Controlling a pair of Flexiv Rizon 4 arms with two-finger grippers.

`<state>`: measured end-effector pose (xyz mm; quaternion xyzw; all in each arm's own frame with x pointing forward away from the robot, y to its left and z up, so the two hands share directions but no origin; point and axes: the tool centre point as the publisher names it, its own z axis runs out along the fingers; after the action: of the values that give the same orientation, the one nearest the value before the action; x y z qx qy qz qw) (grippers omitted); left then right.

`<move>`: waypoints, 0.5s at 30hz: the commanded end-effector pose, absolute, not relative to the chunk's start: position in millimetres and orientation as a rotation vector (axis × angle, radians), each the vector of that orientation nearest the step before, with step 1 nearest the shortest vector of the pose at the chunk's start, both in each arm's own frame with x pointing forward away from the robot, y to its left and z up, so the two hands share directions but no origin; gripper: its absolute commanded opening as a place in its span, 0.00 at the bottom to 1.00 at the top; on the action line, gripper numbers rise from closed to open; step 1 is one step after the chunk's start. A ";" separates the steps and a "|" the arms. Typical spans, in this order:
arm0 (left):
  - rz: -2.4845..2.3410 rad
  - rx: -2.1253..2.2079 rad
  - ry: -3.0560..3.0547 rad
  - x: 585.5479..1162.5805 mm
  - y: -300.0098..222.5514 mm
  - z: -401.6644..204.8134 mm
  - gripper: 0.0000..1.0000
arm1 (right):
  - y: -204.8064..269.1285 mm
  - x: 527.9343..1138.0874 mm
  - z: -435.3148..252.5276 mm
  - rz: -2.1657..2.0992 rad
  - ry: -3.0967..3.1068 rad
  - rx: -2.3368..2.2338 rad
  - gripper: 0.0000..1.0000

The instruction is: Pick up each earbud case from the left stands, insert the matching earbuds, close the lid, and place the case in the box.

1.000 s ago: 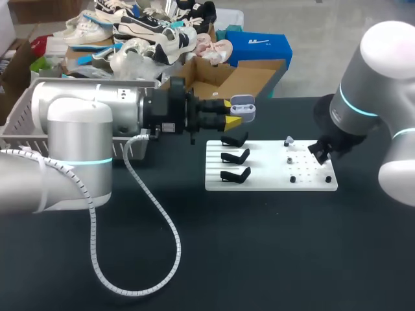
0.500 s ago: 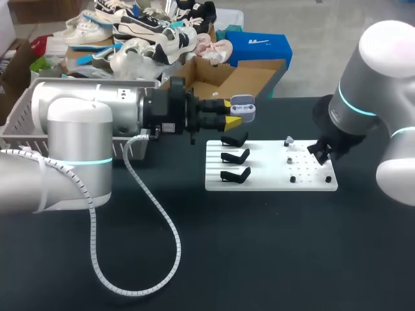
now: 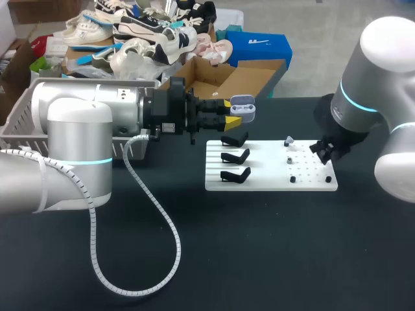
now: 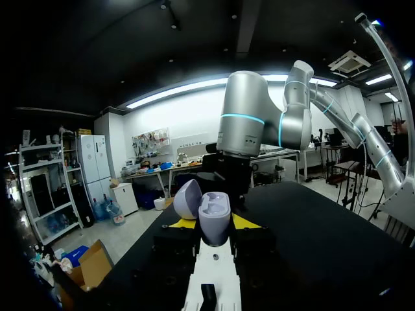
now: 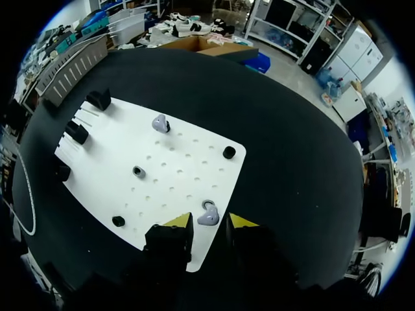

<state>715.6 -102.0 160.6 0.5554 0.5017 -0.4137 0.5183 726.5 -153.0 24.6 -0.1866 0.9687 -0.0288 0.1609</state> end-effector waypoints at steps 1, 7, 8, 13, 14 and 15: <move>-0.990 1.329 1.201 714.8 -101.9 160.1 0.00 | -150.8 731.6 23.5 -0.080 2.774 -0.540 0.31; -0.990 1.329 1.201 714.8 -101.9 160.1 0.00 | -150.5 732.0 22.1 -0.073 2.774 -0.535 0.29; -0.990 1.329 1.201 714.8 -101.9 160.1 0.00 | -150.5 731.7 21.8 -0.072 2.775 -0.534 0.28; -0.990 1.329 1.201 714.8 -101.9 160.1 0.00 | -150.5 730.7 21.2 -0.070 2.778 -0.528 0.23; -0.990 1.329 1.201 714.8 -101.9 160.1 0.00 | -150.5 730.6 21.1 -0.070 2.779 -0.527 0.23; -0.990 1.329 1.201 714.8 -101.9 160.1 0.00 | -150.5 730.5 21.1 -0.070 2.779 -0.527 0.23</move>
<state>715.6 -102.0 160.6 0.5554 0.5017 -0.4137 0.5183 729.1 -151.1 21.0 -0.1836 0.9700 -0.0245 0.1576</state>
